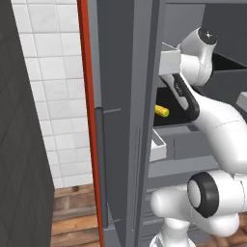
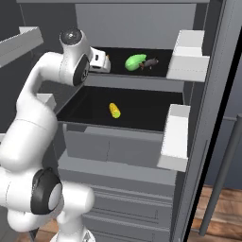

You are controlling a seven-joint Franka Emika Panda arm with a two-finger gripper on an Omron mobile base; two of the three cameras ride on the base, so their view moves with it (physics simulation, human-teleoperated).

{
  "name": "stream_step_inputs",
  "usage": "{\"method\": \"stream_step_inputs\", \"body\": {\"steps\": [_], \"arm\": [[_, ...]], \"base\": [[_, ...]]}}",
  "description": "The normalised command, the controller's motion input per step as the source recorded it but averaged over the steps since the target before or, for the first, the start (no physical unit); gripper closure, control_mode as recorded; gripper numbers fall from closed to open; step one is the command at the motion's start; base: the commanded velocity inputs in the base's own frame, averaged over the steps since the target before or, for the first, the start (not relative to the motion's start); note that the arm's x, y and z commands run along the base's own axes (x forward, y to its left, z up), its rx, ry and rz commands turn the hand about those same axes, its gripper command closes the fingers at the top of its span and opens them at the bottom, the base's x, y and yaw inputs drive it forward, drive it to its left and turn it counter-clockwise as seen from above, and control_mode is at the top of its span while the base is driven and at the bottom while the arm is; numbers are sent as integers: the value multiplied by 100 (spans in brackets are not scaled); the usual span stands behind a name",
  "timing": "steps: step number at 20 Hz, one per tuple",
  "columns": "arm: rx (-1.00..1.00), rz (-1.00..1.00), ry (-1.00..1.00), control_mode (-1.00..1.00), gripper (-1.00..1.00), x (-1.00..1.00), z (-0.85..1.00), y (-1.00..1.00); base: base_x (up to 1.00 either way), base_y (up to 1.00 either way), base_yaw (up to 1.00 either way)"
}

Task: Place one corn and one fish in each tupperware on the nearby counter, to pack two identical lunches.

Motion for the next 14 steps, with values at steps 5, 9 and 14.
{"method": "stream_step_inputs", "body": {"steps": [5, 9, 14], "arm": [[0, 0, 0, -100, -100, 52, 0, 0], [0, 0, 0, -100, -100, 50, 0, 0], [0, 0, 0, -100, -100, 47, -8, 0]], "base": [[0, 0, 0], [0, 0, 0], [0, 0, 0]]}}
